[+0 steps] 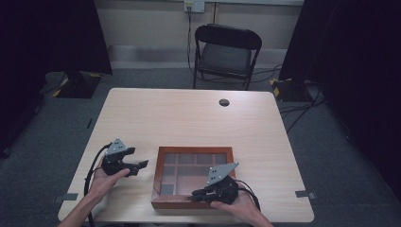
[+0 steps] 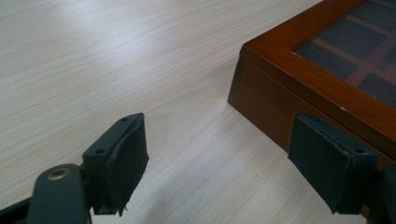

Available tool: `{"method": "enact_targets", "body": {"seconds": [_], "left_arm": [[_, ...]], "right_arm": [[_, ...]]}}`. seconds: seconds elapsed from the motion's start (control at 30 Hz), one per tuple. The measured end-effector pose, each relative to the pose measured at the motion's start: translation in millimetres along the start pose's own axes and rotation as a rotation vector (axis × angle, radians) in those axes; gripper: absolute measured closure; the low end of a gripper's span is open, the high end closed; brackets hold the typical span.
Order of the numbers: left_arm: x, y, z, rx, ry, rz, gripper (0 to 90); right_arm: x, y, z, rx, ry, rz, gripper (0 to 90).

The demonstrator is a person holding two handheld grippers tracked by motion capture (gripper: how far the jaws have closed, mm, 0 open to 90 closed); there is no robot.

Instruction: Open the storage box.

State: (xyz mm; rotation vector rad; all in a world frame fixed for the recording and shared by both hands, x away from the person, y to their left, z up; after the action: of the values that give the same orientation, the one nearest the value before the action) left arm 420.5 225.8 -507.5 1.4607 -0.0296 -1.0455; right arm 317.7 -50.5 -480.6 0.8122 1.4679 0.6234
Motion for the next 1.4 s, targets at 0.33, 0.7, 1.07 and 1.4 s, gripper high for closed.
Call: {"method": "enact_targets", "body": {"seconds": [0.33,0.7,1.07,1.4], "left_arm": [[-0.7,2.3,13.3,0.033,-0.051,0.000,17.1],[-0.6,2.0,22.8,0.045,-0.104,-0.009,16.7],[-3.2,3.2,27.2,0.070,-0.132,0.007,17.7],[-2.1,3.4,49.4,0.111,-0.206,0.006,16.6]], "right_arm": [[-11.2,12.8,2.3,0.021,0.009,0.030,82.7],[-17.3,26.0,5.7,0.025,0.011,0.032,82.7],[-24.1,41.1,11.4,0.024,0.007,0.024,82.6],[-32.8,51.0,15.4,0.012,-0.001,0.025,82.7]]}}
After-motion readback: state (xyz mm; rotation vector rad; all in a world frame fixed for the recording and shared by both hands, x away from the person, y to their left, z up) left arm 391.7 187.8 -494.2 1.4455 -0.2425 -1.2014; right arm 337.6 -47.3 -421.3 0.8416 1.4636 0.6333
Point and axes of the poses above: each handheld gripper's, and its own axes: x roughly forward along the jaws, y roughly out of its top, z roughly to its right, the point moved 7 cm from there along x, roughly forward along the jaws, and after that the axes turned 9 degrees about -x, right-handed, at the moved point
